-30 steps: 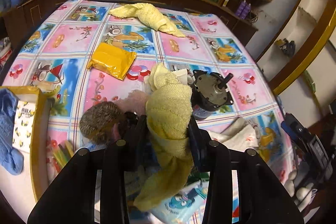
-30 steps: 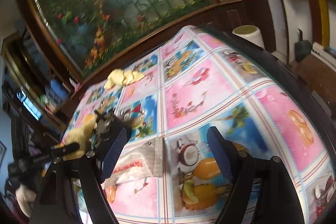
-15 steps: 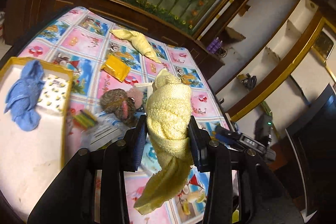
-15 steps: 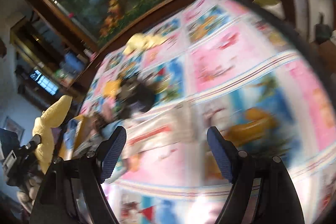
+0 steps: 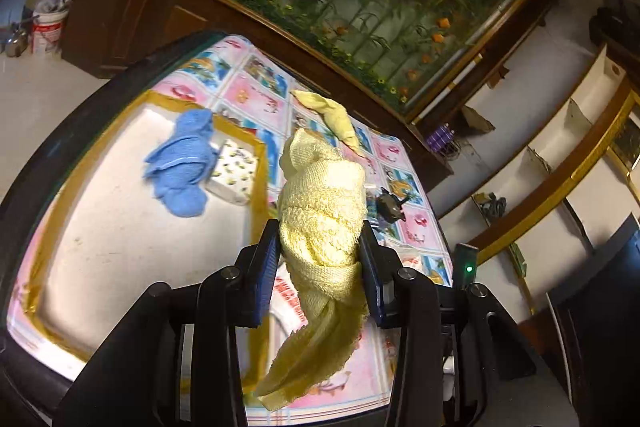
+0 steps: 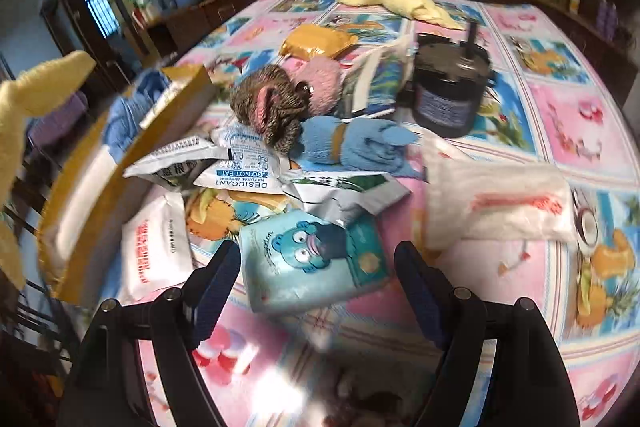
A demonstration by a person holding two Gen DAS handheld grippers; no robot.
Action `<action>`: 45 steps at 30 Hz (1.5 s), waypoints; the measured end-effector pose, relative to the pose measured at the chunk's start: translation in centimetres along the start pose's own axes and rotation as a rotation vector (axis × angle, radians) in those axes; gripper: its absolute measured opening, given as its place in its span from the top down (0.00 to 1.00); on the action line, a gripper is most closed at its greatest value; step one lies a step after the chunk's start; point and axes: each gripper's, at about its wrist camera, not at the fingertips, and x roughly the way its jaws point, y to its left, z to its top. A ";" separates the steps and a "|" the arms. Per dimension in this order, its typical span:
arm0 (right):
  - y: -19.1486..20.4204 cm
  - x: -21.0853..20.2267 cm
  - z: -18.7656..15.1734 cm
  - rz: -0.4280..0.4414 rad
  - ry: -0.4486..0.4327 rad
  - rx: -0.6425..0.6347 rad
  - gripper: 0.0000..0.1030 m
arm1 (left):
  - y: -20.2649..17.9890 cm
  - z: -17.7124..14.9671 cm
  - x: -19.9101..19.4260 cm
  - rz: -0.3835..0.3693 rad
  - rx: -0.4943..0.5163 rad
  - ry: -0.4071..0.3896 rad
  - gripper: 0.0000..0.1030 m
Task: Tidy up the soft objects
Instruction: 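Place yellow towel in tray with left gripper while right gripper grasps blue tissue pack, then place the blue cartoon tissue pack into the tray with the right gripper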
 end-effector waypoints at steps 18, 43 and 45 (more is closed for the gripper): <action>1.0 -6.0 -2.1 0.127 -0.040 -0.020 0.30 | 7.1 1.9 2.5 0.193 -0.077 0.093 0.64; 18.7 5.5 8.2 0.229 0.023 -0.330 0.27 | 12.3 7.4 2.4 0.254 -0.183 -0.068 0.47; 17.9 5.3 8.2 0.270 0.025 -0.303 0.27 | 11.8 7.2 1.8 0.263 -0.161 -0.084 0.47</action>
